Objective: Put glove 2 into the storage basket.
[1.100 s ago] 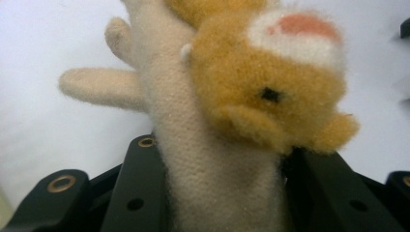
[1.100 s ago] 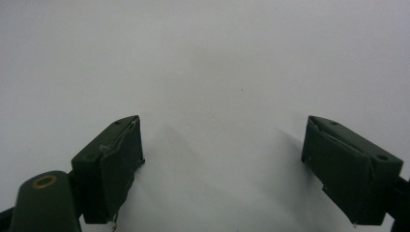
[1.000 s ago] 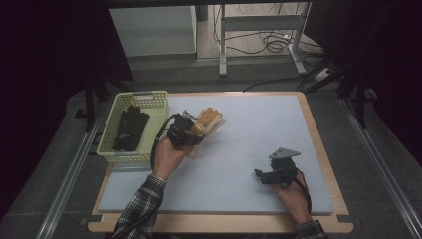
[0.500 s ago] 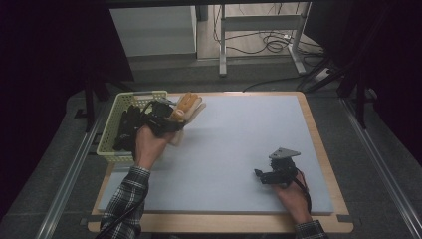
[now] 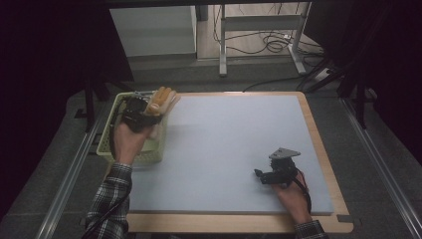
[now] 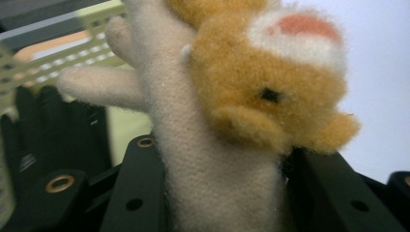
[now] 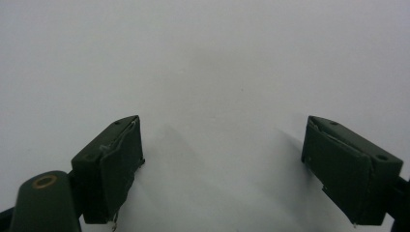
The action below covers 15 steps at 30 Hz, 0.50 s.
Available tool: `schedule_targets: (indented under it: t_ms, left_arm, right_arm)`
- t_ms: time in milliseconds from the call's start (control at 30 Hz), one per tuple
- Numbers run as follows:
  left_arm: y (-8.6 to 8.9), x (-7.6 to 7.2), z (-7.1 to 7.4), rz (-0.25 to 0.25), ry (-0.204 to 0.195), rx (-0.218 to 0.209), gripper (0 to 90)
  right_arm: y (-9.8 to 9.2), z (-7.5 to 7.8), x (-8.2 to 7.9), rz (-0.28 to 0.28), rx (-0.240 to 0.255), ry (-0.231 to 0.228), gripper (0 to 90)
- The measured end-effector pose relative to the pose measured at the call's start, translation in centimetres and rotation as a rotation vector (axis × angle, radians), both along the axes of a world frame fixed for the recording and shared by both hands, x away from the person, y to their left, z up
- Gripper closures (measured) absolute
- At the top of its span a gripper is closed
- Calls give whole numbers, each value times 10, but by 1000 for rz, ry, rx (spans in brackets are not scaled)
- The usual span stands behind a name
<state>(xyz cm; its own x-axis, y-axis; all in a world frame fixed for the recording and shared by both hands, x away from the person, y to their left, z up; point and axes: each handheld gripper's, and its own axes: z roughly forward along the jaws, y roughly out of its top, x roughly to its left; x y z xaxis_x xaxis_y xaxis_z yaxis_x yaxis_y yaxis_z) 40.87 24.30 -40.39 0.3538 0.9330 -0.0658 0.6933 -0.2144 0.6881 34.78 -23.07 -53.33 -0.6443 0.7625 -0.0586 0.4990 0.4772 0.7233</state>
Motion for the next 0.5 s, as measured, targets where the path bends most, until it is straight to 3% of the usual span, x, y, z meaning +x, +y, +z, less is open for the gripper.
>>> schedule_targets:
  t_ms: [167,367,500]
  left_arm:
    - [34,4,-11,100,15,-17,613]
    - [48,13,-27,138,45,-4,610]
    - [49,25,-41,155,82,-19,608]
  right_arm:
    - [0,0,0,0,0,0,142]
    - [0,0,0,1,-1,-1,142]
    - [0,0,0,1,0,-1,142]
